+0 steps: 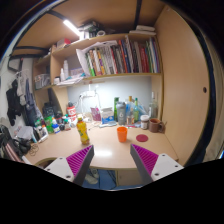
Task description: Pour water
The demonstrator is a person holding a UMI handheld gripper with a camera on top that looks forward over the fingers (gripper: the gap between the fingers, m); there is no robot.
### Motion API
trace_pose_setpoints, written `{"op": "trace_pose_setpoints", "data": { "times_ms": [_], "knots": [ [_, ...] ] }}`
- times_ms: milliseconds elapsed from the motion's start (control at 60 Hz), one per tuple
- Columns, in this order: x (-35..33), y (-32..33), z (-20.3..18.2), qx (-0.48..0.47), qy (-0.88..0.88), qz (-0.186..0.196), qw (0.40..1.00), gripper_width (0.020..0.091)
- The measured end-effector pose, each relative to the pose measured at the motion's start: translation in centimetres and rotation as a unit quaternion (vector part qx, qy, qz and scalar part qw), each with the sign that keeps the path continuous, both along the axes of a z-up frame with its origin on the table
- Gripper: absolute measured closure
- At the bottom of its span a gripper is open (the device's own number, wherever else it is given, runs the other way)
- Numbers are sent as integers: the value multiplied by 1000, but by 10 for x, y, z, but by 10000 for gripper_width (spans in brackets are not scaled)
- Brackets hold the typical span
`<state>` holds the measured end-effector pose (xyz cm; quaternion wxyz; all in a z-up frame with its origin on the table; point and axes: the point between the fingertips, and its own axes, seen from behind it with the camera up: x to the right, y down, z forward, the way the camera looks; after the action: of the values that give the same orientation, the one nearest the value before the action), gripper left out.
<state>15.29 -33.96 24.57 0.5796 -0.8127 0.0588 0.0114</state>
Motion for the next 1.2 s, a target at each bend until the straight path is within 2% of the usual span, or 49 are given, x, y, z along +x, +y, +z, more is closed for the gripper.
{"op": "trace_pose_setpoints", "data": {
  "times_ms": [250, 450, 617, 800, 983, 1000, 1067, 1117, 1200],
  "knots": [
    [-43, 40, -20, -10, -33, -2, 999, 269],
    [-119, 82, -68, -18, -47, 14, 999, 268],
    [-169, 179, -110, -1, -46, 25, 999, 268],
    [-186, 306, -161, 12, -31, 22, 999, 267],
    [-193, 398, -180, 30, -36, 50, 998, 276],
    [-194, 404, -180, 36, -37, 53, 997, 282],
    [-194, 422, -188, 31, -63, 69, 995, 632],
    [-189, 430, -186, 42, -73, 57, 995, 648],
    [-190, 433, -187, 35, -58, 60, 996, 728]
  ]
}}
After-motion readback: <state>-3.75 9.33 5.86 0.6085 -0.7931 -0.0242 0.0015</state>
